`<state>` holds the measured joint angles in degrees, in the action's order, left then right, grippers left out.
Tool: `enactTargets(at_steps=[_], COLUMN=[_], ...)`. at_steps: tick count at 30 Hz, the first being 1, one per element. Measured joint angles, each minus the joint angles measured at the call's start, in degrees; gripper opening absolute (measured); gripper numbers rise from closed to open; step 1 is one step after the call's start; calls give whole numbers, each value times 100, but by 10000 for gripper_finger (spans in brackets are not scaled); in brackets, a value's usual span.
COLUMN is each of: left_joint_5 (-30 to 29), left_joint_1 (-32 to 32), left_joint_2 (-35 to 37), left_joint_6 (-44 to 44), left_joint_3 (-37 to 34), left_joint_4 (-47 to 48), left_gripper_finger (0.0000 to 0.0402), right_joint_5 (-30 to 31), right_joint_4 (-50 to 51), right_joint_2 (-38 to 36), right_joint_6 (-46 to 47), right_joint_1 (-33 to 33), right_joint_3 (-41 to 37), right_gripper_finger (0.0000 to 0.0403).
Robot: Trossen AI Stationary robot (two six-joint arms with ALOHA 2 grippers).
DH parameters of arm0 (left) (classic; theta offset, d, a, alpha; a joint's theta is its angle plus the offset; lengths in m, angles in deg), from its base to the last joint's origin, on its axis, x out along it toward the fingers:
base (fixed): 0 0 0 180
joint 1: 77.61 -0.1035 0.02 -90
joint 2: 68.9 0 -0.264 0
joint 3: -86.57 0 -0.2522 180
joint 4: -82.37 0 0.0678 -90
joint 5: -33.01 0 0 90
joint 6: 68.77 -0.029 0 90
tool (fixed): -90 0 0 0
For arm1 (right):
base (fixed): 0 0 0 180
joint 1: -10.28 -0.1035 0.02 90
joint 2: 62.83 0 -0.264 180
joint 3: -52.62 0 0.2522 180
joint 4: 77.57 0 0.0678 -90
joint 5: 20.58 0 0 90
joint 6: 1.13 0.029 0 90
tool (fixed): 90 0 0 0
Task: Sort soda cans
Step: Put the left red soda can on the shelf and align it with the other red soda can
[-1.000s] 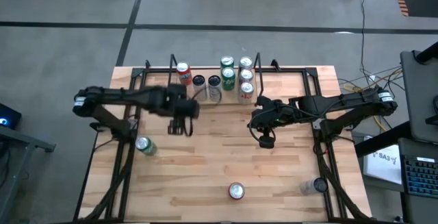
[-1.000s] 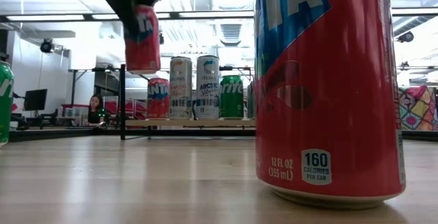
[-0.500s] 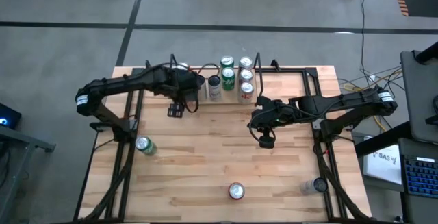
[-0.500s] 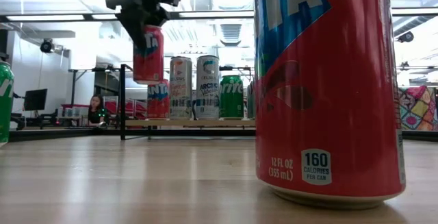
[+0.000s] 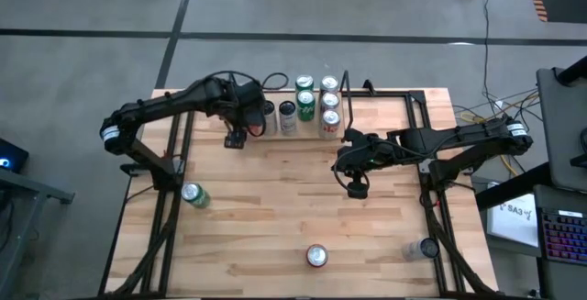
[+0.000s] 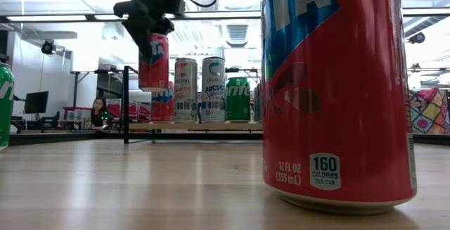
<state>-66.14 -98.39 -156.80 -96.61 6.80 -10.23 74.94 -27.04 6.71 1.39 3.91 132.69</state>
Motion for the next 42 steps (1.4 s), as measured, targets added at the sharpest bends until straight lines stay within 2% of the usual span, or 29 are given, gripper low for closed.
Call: enactTargets(at_steps=[33, 42], left_joint_5=[73, 71], left_joint_1=[-593, -597], left_joint_2=[0, -9], left_joint_6=[-367, -367], left_joint_3=[-1185, -1245], left_joint_4=[-1204, -1269], left_gripper_finger=[288, 288], right_joint_5=[1, 2], right_joint_4=[1, 1], right_joint_2=[0, 0], right_joint_6=[-15, -4], right_joint_1=[1, 2], right_joint_3=[0, 0], right_gripper_finger=[9, 9])
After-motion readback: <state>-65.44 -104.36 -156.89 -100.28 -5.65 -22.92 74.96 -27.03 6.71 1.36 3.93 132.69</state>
